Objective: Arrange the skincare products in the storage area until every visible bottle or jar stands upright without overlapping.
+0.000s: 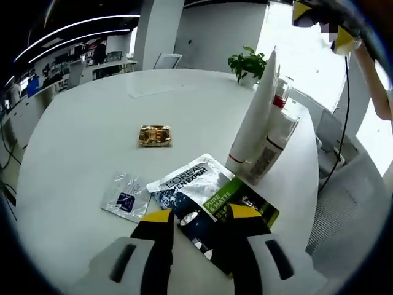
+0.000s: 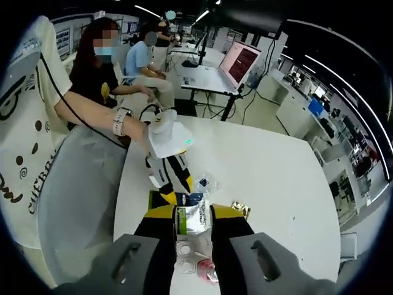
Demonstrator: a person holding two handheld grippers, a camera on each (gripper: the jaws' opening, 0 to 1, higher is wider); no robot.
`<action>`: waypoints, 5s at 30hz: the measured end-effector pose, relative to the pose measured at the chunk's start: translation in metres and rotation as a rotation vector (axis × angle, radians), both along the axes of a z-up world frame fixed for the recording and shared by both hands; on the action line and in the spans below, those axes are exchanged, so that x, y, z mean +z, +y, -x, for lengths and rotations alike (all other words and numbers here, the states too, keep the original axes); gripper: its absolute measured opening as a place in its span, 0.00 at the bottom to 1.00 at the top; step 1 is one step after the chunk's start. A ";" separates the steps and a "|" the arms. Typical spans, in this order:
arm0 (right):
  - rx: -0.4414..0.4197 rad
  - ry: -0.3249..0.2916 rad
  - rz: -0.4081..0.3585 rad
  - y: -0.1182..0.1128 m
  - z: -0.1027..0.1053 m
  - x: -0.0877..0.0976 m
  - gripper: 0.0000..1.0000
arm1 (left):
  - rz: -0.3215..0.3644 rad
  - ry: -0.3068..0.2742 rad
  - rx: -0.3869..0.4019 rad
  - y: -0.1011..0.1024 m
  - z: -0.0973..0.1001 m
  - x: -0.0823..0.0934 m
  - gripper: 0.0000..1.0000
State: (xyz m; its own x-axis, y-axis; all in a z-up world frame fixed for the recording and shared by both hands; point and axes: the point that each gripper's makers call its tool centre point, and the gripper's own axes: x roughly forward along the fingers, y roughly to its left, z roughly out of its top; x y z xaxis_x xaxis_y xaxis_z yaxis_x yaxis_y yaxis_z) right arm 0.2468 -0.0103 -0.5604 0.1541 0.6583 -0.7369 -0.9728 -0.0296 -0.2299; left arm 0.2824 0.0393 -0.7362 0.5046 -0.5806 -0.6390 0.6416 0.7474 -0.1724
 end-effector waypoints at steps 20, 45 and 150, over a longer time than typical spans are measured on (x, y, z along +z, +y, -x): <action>-0.321 0.147 -0.031 0.008 0.057 -0.141 0.25 | -0.044 0.022 -0.038 0.001 0.001 -0.009 0.27; -0.472 0.171 0.008 -0.007 0.044 -0.204 0.24 | -0.107 0.056 -0.099 0.000 0.013 -0.018 0.24; -0.762 0.000 -0.306 -0.095 0.049 -0.065 0.99 | -0.054 -0.198 -0.014 0.016 0.088 0.097 0.95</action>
